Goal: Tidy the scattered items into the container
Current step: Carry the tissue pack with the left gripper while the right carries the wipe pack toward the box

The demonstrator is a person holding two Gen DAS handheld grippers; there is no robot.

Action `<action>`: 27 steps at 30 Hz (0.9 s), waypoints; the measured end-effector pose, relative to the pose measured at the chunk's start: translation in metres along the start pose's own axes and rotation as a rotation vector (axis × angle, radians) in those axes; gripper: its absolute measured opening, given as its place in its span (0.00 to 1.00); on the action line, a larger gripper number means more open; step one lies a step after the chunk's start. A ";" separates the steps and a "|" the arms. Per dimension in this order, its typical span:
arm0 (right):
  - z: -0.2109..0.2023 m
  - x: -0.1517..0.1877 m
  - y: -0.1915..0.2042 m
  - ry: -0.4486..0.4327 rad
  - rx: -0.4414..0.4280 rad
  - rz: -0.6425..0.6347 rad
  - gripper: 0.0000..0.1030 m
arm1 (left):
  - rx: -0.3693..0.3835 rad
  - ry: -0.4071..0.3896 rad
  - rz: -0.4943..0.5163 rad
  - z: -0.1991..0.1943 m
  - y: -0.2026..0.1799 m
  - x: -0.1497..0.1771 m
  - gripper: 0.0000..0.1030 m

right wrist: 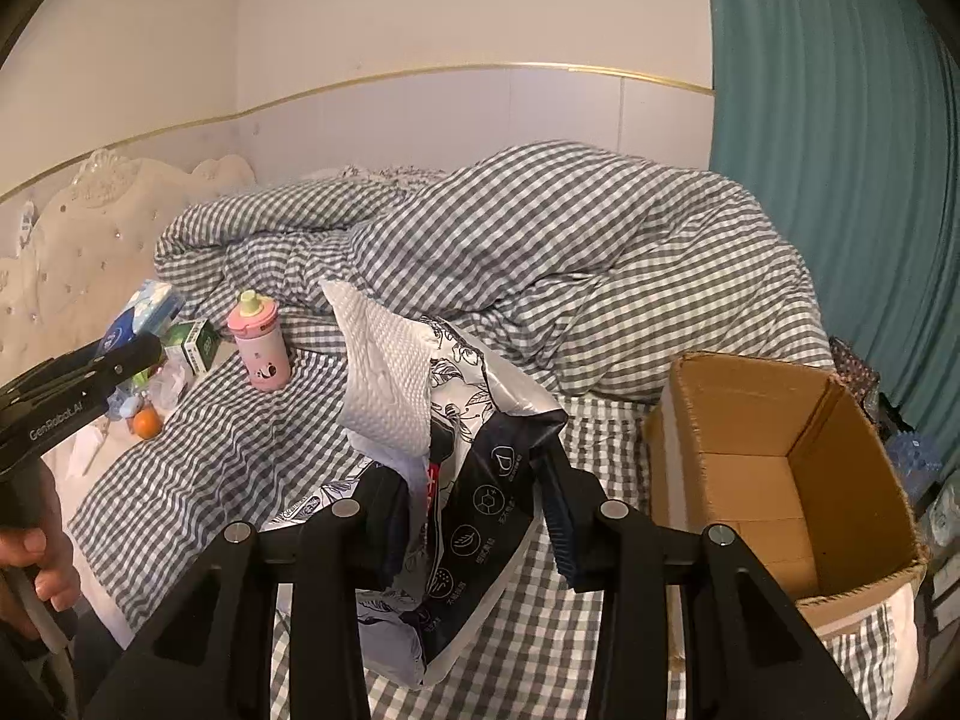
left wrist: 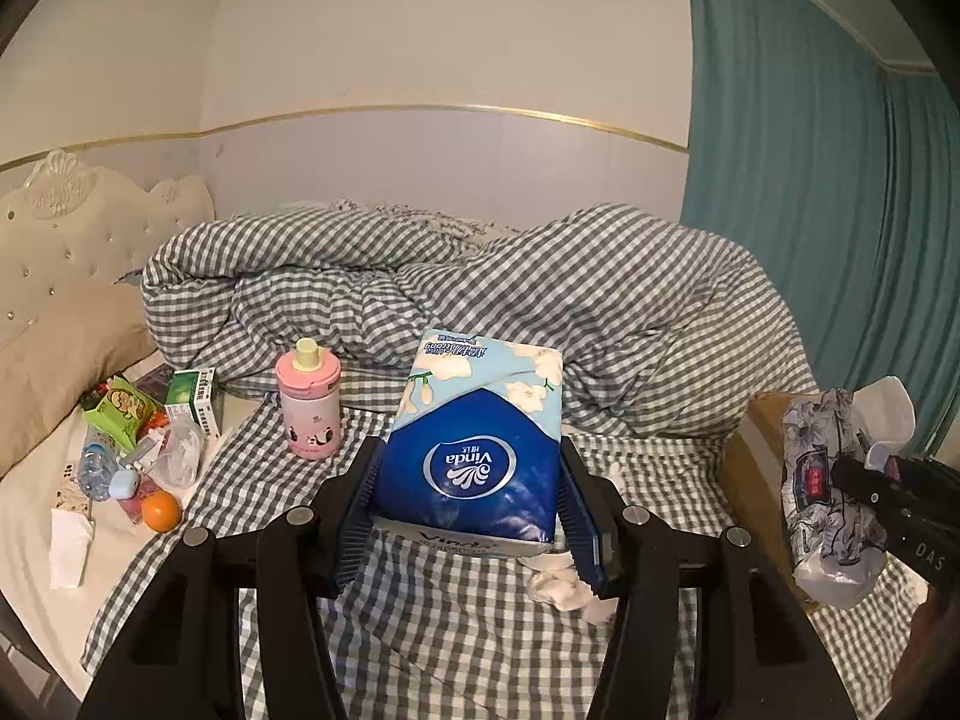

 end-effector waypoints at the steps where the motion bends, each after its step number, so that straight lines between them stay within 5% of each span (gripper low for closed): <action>1: -0.005 0.000 -0.004 -0.006 0.008 0.000 0.36 | 0.007 -0.003 0.003 -0.002 -0.005 0.000 0.54; 13: -0.047 0.000 -0.073 -0.045 0.102 0.041 0.36 | 0.110 -0.018 0.056 -0.006 -0.080 0.001 0.54; 27: -0.092 0.034 -0.187 -0.019 0.255 0.125 0.36 | 0.258 0.041 0.134 0.008 -0.200 0.041 0.54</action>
Point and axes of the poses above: each gripper's, at about its wrist camera, not at the fingertips, and z roughly the way its jaws point, y to its left, x to its underside, the point moved 8 cm from there along z, roughly the way its jaws point, and after that the axes turned 7 degrees about -z, right-handed, at the moved point
